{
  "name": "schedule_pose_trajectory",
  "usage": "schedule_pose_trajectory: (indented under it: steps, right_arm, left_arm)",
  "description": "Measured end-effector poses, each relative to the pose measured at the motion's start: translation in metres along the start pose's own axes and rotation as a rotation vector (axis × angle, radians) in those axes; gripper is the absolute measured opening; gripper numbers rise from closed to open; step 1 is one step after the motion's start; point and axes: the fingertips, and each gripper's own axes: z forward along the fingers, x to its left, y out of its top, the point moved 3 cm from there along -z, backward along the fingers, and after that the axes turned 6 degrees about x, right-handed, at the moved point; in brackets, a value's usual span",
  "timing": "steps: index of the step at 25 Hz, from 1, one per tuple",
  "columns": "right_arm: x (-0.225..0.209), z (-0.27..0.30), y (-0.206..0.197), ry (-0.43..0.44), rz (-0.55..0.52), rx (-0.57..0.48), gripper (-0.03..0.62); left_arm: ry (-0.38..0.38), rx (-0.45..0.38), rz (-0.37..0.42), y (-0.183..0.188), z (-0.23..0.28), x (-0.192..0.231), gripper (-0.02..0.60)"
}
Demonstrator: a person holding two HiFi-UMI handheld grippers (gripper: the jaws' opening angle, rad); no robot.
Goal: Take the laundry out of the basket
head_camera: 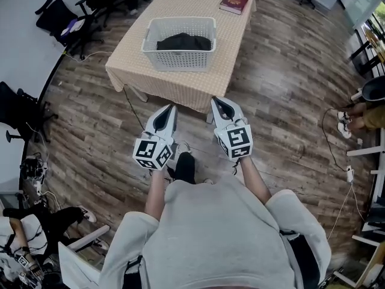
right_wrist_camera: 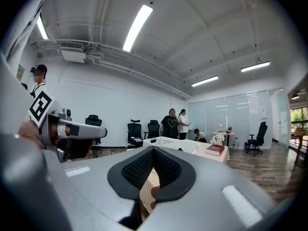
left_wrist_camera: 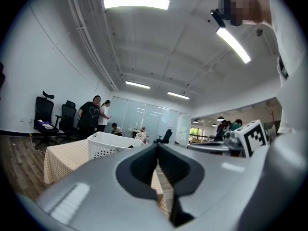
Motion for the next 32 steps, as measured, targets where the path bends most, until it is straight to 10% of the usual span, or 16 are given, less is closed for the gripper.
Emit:
schedule_pose_trajectory:
  steps: [19,32]
  right_arm:
    - [-0.041,0.247,0.084,-0.085,-0.031,0.007,-0.002]
    - [-0.072,0.271,0.06,-0.129,0.029,0.062,-0.002]
  left_arm:
    - [-0.12,-0.032,0.004,0.083,0.157,0.206,0.012]
    - [-0.164,0.024,-0.037,0.061,0.192,0.22,0.012]
